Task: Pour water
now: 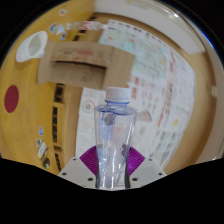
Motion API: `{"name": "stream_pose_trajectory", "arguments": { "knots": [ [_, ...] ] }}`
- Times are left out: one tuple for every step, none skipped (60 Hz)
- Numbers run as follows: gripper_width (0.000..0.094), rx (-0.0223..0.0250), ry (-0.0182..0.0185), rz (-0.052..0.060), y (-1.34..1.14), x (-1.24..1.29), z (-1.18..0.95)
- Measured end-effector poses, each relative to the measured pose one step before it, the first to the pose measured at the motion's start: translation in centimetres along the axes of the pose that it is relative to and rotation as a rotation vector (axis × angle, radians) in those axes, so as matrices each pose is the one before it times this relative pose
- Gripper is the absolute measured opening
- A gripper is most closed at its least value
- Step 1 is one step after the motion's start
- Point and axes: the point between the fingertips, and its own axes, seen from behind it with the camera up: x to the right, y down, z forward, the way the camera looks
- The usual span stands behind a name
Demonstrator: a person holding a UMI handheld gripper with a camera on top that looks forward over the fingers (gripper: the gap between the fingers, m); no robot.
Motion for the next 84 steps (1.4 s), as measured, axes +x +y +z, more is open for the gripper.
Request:
{"name": "stream_pose_trajectory", "arguments": {
  "knots": [
    [0.0321,0.01432,-0.01146,-0.0240,-1.214,-0.383,0.139],
    [0.0323,0.01252,-0.01093,-0.0235,-1.133,-0.418,0.124],
    [0.0321,0.01795,-0.00085,-0.0202,-0.649,-1.132,0.143],
    [0.0322,0.00793,-0.01142,-0.0275,-1.429,0.014,0.120],
    [0.0322,0.01271,-0.00575,-0.0270,-1.116,-0.253,0.110],
    [0.0324,0.01341,-0.00394,-0.0283,-1.081,-0.260,0.116],
    [0.0324,0.01469,-0.00282,-0.0298,-1.082,-0.208,0.039],
    [0.0323,0.01736,-0.00286,-0.0322,-1.126,-0.234,0.033],
    [0.0323,0.01646,-0.00258,-0.0329,-1.030,-0.270,0.060],
    [0.0323,0.01265,-0.00179,-0.0329,-0.943,-0.248,0.078],
    [0.0323,0.01734,0.00542,-0.0277,-0.591,-0.692,0.050],
    [0.0323,0.01553,-0.00315,-0.0279,-0.990,-0.220,0.002],
    [0.0322,0.01545,-0.00585,-0.0281,-1.220,-0.206,0.229],
    [0.0323,0.01116,-0.00574,-0.0229,-0.868,-0.285,0.061],
    [0.0323,0.00752,-0.00581,-0.0231,-0.738,-0.267,0.087],
    [0.0324,0.00367,-0.00532,-0.0238,-0.626,-0.277,0.073],
    [0.0323,0.00421,-0.00657,-0.0224,-0.625,-0.290,0.072],
    [0.0325,0.00340,-0.00701,-0.0193,-0.553,-0.253,0.079],
    [0.0325,0.00080,-0.00722,-0.0147,-0.436,-0.268,0.084],
    [0.0323,-0.00249,-0.00839,-0.0108,-0.317,-0.267,0.070],
    [0.0324,0.00562,-0.00507,-0.0037,0.119,-0.729,0.063],
    [0.0324,-0.00095,-0.01143,-0.0027,-0.358,-0.153,0.129],
    [0.0323,0.00093,-0.00995,0.0002,-0.332,-0.238,0.065],
    [0.0322,0.00210,-0.00720,0.0015,-0.311,-0.193,0.008],
    [0.0322,0.00227,-0.00380,0.0007,-0.249,-0.118,-0.026],
    [0.0323,0.00128,-0.00114,-0.0026,-0.197,-0.037,-0.039],
    [0.0323,0.00037,0.00030,-0.0046,-0.128,0.018,-0.026],
    [0.0323,0.00012,0.00158,-0.0050,-0.071,0.067,-0.029],
    [0.0323,0.00659,0.00435,-0.0013,0.156,-0.142,-0.017],
    [0.0324,0.00297,0.00173,0.0003,-0.115,0.099,-0.006],
    [0.0323,0.00355,0.00074,0.0037,-0.073,0.070,-0.025],
    [0.0324,0.00209,0.00059,0.0055,-0.013,0.101,-0.025],
    [0.0325,0.00029,0.00041,0.0071,0.050,0.102,0.026],
    [0.0325,-0.00083,0.00087,0.0076,0.097,0.108,0.012],
    [0.0325,-0.00058,0.00142,0.0076,0.135,0.126,0.013],
    [0.0324,-0.00067,0.00180,0.0078,0.164,0.164,0.034],
    [0.0324,-0.00147,0.00220,0.0095,0.196,0.190,0.032],
    [0.0323,-0.00106,0.00247,0.0130,0.199,0.229,0.030],
    [0.0325,0.00551,0.00243,0.0216,0.358,0.320,-0.006],
    [0.0327,0.00173,0.00338,0.0247,0.193,0.356,-0.032],
    [0.0326,0.00437,0.00315,0.0291,0.189,0.389,-0.041],
    [0.0327,0.00372,0.00446,0.0317,0.225,0.476,-0.093],
    [0.0327,0.00213,0.00587,0.0355,0.263,0.564,-0.103],
    [0.0327,0.00108,0.00592,0.0389,0.271,0.678,-0.124],
    [0.0326,0.00143,0.00791,0.0426,0.252,0.711,-0.072],
    [0.0327,0.00329,0.00753,0.0481,0.224,0.782,-0.121],
    [0.0328,0.00487,0.00691,0.0520,0.115,0.813,-0.082],
    [0.0328,0.00741,0.00660,0.0560,0.247,1.013,-0.072],
    [0.0328,0.00263,0.00540,0.0609,0.131,0.893,-0.112],
    [0.0328,0.00418,0.00599,0.0678,0.104,0.916,-0.134],
    [0.0327,0.00734,0.00517,0.0740,-0.054,0.926,-0.131],
    [0.0328,0.00759,0.00410,0.0753,-0.041,0.942,-0.091],
    [0.0329,0.00444,0.00460,0.0718,-0.037,0.988,-0.091],
    [0.0327,-0.01225,0.01511,0.0619,-0.355,0.817,0.069],
    [0.0328,0.00522,-0.00243,0.0670,0.425,1.223,-0.163],
    [0.0327,-0.00319,0.00394,0.0662,0.033,0.868,-0.052],
    [0.0327,-0.00021,0.00074,0.0671,-0.011,0.708,-0.049],
    [0.0327,0.00156,-0.00016,0.0685,-0.090,0.699,-0.027],
    [0.0328,0.00183,0.00018,0.0693,-0.075,0.763,-0.035],
    [0.0328,0.00075,-0.00040,0.0678,-0.067,0.560,-0.066],
    [0.0328,-0.00010,-0.00366,0.0663,-0.119,0.530,-0.033],
    [0.0328,-0.00470,0.01004,0.0616,-0.246,-0.360,0.041],
    [0.0327,-0.00159,-0.00539,0.0616,0.004,0.349,-0.043],
    [0.0327,0.00405,-0.02049,0.0615,0.277,1.412,-0.079],
    [0.0328,-0.00034,-0.00514,0.0595,0.024,0.364,-0.082],
    [0.0328,0.00063,-0.00890,0.0585,-0.004,0.181,-0.068],
    [0.0328,0.00242,-0.01335,0.0575,0.042,0.057,-0.071],
    [0.0328,0.00190,-0.01625,0.0544,0.124,-0.025,-0.063],
    [0.0327,-0.00091,-0.01721,0.0522,0.212,-0.068,-0.067],
    [0.0327,-0.00492,-0.01799,0.0491,0.322,-0.142,-0.024],
    [0.0327,-0.01023,0.00289,0.0463,0.849,-1.874,-0.256],
    [0.0327,-0.00889,-0.02052,0.0444,0.582,-0.233,0.008],
    [0.0327,-0.00833,-0.01875,0.0408,0.749,-0.243,0.025],
    [0.0327,-0.00760,-0.03175,0.0371,0.874,0.695,0.167],
    [0.0326,-0.01043,-0.01584,0.0381,0.980,-0.144,0.040],
    [0.0326,-0.01232,-0.01200,0.0340,1.023,-0.047,0.105],
    [0.0327,-0.01544,-0.00838,0.0287,1.192,0.037,0.085],
    [0.0327,-0.01686,-0.00502,0.0229,1.226,0.122,0.074],
    [0.0327,-0.01618,-0.00413,0.0181,1.216,0.192,0.080],
    [0.0328,-0.01301,-0.00394,0.0141,1.166,0.143,0.136],
    [0.0327,-0.00842,-0.00473,0.0099,1.077,0.160,0.143],
    [0.0326,-0.00390,0.01409,0.0124,1.233,-1.092,0.184],
    [0.0326,-0.00615,-0.01287,0.0061,1.126,0.705,0.410],
    [0.0325,-0.01218,-0.00315,0.0077,1.070,0.183,0.180]
  ]
}}
